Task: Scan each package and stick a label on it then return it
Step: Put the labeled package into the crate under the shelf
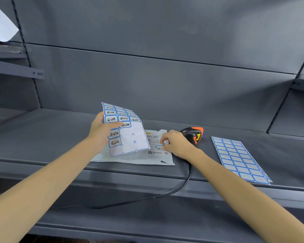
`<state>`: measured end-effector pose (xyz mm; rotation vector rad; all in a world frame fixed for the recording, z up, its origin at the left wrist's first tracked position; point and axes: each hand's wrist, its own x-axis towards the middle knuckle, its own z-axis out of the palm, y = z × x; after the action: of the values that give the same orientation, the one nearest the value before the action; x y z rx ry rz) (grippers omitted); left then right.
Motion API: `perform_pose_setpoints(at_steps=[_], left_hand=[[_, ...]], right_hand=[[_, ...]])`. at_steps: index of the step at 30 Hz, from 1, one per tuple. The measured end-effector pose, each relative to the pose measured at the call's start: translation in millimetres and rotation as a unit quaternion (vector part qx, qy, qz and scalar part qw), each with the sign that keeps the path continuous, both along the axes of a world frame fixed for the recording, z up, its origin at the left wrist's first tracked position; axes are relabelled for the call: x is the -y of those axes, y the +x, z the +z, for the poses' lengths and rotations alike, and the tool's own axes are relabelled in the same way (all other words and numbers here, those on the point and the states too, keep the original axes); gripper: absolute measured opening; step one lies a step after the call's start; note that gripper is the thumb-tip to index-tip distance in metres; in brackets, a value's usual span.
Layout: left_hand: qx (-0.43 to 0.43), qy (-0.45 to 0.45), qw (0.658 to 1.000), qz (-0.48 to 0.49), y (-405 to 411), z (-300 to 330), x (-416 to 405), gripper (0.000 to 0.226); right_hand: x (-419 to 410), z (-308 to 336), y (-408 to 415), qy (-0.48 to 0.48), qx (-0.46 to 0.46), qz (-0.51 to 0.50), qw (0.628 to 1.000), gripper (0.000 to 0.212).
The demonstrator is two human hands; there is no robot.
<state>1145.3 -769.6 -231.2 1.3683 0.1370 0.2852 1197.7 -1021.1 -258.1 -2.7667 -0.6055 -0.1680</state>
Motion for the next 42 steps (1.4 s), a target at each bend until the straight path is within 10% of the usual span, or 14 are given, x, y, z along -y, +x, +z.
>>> perform_pose_setpoints(at_steps=[17,23,28,37,42], left_hand=[[0.001,-0.001,1.0,-0.005,-3.0,-2.3,3.4,0.05],[0.007,-0.031,0.999,-0.013,-4.9,4.0,6.1,0.053],[0.022,-0.04,0.997,-0.059,-4.0,17.2,36.3,0.052],[-0.028,0.183,0.982,-0.03,3.8,10.8,62.3,0.069],[-0.232,0.381,0.882,0.154,8.4,-6.9,25.8,0.055]], right_hand=[[0.1,10.1,-15.8,-0.305,-0.046,0.066,0.949,0.067],[5.3,26.7,-12.2,0.111,-0.085,0.003,0.99,0.037],[-6.8,51.0,-13.8,0.53,-0.287,-0.028,0.797,0.04],[70.6,79.7,-16.2,0.552,-0.101,-0.031,0.827,0.015],[180.2,69.3,-19.9,0.525,-0.119,-0.146,0.83,0.03]])
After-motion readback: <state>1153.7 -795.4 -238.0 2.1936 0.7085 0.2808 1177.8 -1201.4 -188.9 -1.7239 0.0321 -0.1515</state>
